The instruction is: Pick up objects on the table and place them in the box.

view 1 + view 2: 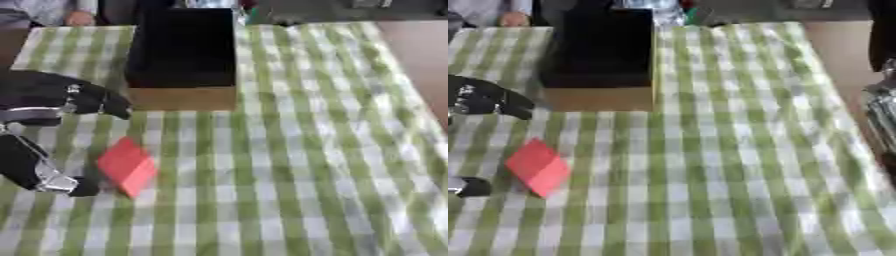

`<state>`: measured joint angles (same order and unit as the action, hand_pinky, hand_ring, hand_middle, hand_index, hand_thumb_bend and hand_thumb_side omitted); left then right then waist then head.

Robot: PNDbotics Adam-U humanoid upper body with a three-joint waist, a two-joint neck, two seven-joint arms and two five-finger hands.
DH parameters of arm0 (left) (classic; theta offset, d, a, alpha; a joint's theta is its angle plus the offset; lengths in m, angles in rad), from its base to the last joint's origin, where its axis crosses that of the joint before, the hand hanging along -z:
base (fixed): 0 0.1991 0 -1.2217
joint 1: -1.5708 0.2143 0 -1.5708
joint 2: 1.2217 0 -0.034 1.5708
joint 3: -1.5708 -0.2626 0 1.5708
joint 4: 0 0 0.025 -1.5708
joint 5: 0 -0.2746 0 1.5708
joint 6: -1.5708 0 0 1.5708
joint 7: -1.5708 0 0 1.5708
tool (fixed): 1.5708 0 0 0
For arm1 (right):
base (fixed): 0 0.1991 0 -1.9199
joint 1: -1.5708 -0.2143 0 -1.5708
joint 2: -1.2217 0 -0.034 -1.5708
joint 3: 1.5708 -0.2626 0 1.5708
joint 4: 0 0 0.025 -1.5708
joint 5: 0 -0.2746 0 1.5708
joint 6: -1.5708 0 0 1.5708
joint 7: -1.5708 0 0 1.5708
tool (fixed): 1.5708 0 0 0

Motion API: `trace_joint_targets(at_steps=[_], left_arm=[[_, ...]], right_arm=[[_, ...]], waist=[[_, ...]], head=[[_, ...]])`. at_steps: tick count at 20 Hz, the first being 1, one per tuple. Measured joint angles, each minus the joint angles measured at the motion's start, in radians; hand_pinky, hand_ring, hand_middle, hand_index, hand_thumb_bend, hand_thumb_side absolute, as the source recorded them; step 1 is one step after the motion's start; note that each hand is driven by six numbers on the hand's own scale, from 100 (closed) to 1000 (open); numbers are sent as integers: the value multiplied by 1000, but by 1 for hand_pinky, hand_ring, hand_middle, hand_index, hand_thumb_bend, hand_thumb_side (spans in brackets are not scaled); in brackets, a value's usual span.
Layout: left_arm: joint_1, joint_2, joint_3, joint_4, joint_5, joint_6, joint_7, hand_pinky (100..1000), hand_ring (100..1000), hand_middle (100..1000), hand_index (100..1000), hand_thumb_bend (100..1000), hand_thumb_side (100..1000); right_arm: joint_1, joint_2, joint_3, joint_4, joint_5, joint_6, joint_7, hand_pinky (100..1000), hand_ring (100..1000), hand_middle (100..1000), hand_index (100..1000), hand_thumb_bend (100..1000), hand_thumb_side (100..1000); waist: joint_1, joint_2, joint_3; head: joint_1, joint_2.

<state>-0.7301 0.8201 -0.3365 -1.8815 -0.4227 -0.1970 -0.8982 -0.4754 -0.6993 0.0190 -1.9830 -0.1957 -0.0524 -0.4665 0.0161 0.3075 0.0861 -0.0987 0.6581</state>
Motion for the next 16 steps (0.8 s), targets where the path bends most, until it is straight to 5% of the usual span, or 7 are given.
trace_joint_targets(at_steps=[16], left_arm=[[-1, 0, 8, -29, 11, 8, -3, 997, 963, 940, 978, 510, 733]], right_arm=[[0, 4, 0, 0, -1, 0, -1, 771, 682, 546, 823, 100, 624]], waist=[[0, 0, -2]], head=[[0, 0]])
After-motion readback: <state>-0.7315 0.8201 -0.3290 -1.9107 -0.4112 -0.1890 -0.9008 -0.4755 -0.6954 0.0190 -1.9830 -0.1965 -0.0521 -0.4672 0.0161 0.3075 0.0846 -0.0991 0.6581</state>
